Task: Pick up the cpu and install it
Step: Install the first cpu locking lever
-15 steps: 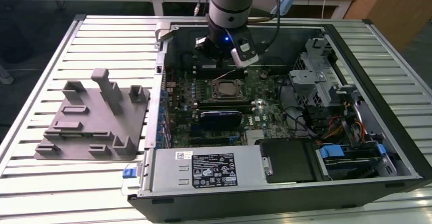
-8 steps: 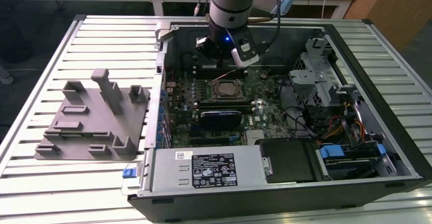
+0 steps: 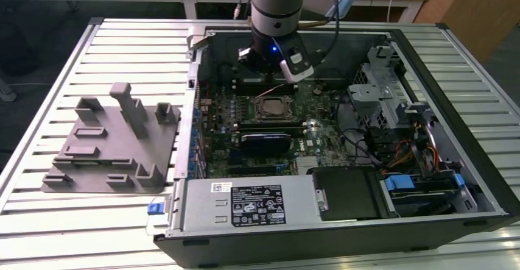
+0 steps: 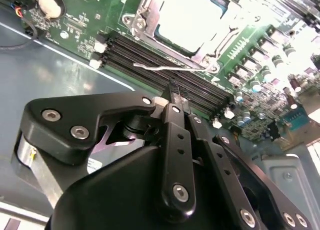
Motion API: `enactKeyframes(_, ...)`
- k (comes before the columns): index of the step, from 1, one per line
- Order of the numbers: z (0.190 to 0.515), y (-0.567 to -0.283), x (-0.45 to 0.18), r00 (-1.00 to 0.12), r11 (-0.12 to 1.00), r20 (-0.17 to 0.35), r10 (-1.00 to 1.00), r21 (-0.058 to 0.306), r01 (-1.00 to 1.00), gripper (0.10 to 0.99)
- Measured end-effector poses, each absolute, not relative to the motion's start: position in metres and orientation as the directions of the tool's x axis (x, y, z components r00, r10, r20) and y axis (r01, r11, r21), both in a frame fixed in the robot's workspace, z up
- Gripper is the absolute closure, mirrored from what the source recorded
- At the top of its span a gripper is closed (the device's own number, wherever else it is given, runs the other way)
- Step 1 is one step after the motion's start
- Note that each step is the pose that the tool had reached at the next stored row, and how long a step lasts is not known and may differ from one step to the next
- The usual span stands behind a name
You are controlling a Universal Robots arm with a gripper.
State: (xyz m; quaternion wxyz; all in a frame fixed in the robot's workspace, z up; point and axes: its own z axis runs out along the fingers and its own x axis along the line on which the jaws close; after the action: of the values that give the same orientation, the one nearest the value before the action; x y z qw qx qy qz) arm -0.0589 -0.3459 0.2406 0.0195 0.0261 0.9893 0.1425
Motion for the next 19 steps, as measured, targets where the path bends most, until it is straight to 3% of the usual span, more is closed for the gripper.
enactKeyframes(19,0.223,-0.348,-0.059,-0.993,0.958,-0.1,0.057,0.285,0.027,0.98)
